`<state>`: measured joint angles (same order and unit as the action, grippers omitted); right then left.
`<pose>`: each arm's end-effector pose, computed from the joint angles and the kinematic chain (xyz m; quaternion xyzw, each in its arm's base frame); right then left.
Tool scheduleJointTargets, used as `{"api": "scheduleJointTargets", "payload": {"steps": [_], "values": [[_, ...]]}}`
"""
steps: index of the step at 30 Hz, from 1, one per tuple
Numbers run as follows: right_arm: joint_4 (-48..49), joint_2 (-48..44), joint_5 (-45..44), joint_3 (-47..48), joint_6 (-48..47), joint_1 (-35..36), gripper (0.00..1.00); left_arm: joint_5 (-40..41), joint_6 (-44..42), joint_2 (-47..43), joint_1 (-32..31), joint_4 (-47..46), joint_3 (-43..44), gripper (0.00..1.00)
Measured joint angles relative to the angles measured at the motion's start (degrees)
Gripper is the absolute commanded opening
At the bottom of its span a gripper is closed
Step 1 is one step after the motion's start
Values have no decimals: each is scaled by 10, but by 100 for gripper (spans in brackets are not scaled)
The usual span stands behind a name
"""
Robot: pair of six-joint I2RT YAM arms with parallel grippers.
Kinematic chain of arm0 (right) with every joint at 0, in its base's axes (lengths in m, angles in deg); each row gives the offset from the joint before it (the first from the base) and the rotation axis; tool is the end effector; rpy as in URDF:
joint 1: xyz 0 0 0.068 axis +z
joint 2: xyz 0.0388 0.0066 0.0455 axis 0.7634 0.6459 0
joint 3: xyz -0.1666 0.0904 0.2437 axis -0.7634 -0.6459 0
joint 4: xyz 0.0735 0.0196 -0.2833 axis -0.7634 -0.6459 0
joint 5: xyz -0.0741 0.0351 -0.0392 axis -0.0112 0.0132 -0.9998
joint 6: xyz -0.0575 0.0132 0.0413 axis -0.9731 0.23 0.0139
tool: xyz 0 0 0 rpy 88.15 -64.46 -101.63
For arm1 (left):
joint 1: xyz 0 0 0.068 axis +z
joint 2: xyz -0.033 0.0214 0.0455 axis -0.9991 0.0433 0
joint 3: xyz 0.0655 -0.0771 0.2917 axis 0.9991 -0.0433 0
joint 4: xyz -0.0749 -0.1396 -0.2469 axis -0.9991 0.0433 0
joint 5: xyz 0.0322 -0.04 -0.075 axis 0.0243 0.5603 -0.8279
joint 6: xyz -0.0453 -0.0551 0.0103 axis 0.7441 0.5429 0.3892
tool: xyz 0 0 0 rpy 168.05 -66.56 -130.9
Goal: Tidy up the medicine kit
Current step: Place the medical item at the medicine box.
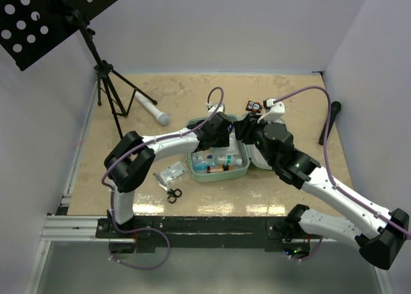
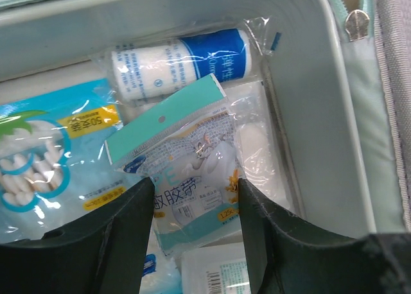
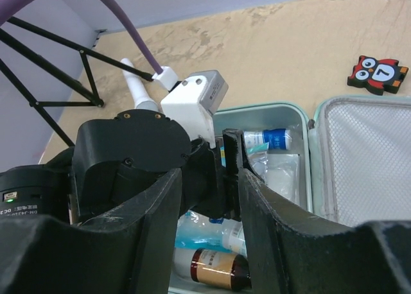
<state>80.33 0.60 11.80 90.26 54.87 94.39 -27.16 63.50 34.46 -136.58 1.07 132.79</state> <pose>0.1991 0.1616 0.3654 0.0383 0.7650 0.2452 0.5943 0.3258 -0.3462 0.1927 -0.0061 0.9247 -0.1430 0.3528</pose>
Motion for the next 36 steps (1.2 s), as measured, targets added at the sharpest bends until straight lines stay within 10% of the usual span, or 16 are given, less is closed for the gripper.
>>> {"api": "scheduleJointTargets", "payload": {"steps": [36], "values": [[-2,-38,-3,-12,3,-1,47,-18,18,-61,-7,0,-2,79]]}}
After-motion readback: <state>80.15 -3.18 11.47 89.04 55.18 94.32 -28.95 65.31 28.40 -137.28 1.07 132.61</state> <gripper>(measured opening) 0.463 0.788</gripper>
